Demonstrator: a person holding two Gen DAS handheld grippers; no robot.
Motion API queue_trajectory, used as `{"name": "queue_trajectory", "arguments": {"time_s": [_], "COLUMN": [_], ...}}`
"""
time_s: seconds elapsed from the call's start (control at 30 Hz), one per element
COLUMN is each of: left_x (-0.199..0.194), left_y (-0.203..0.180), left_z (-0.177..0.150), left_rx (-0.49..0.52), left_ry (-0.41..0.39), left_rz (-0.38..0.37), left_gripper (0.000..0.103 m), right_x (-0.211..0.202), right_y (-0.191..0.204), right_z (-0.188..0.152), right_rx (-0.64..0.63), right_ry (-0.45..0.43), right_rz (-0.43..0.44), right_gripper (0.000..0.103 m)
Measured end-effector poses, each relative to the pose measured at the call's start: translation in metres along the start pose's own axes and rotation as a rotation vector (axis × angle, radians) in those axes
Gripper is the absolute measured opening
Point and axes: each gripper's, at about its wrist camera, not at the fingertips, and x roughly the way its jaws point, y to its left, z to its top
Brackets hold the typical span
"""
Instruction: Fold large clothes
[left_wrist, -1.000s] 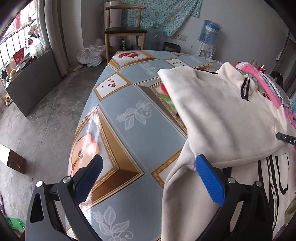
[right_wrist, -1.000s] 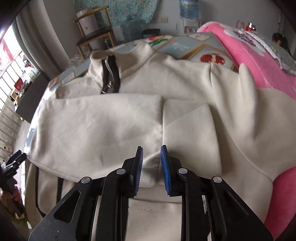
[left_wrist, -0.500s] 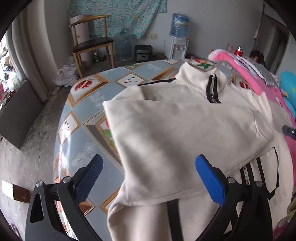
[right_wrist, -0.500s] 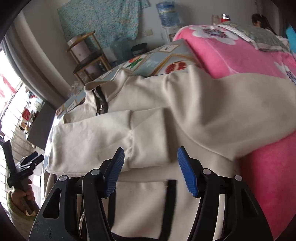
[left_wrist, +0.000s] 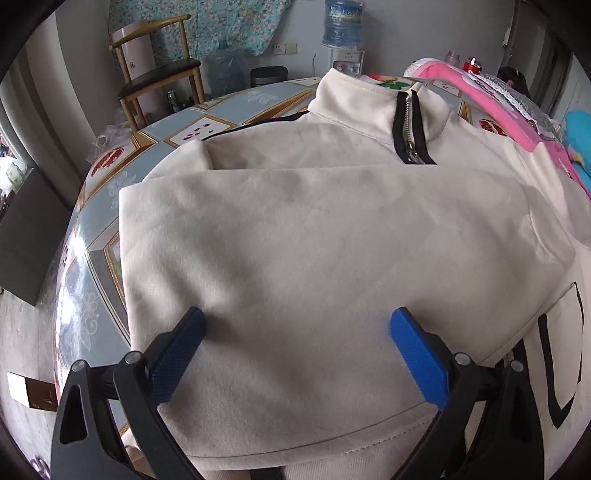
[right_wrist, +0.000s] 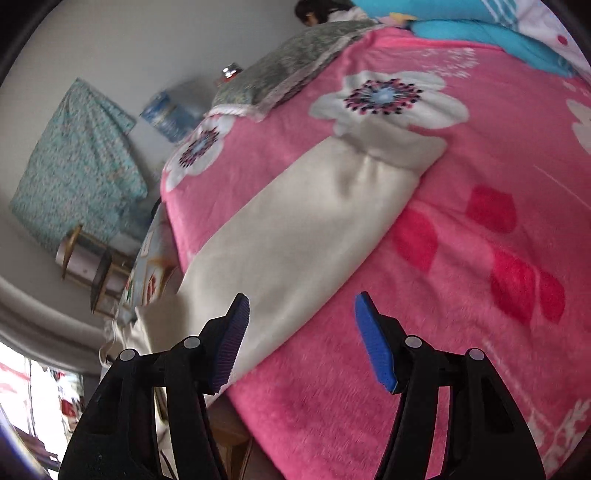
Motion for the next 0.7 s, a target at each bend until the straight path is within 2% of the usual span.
{"name": "queue_trajectory", "arguments": {"time_s": [0.17, 0.3, 0.37, 0.53, 0.6, 0.7], "left_x": [0.001, 0.0, 0.0, 0.001, 0.001, 0.001], "left_y": [-0.001, 0.001, 0.001, 0.001, 0.001, 0.001], "left_z": [0.002, 0.001, 0.002, 0.002, 0.003, 0.003], "left_rx": [-0.002, -0.001, -0.001, -0.001, 0.0, 0.003], "left_ry": [0.01, 0.014, 0.015, 0.02, 0.024, 0.03], "left_rz": [0.005, 0.005, 0.005, 0.005, 0.005, 0.003], "left_gripper": [0.098, 0.099, 0.099, 0.099, 0.099, 0.099], "right_x": [0.034, 0.057, 0.061, 0.037, 0.029, 0.031], "right_y": [-0.033, -0.046, -0.055, -0.069, -0.075, -0.088], "right_z": [0.039, 0.052, 0.054, 0.052, 0.055, 0.062], "right_rx": [0.152, 0.228, 0.273, 0.358, 0.362, 0.384], "right_ry": [-0.002, -0.009, -0.019, -0.101, -0.117, -0.101], "right_rz": [-0.005, -0.078, -0.073, 0.009, -0.002, -0.044], "right_gripper": [0.044, 0.033, 0.029, 0.03, 0.035, 0.035]}}
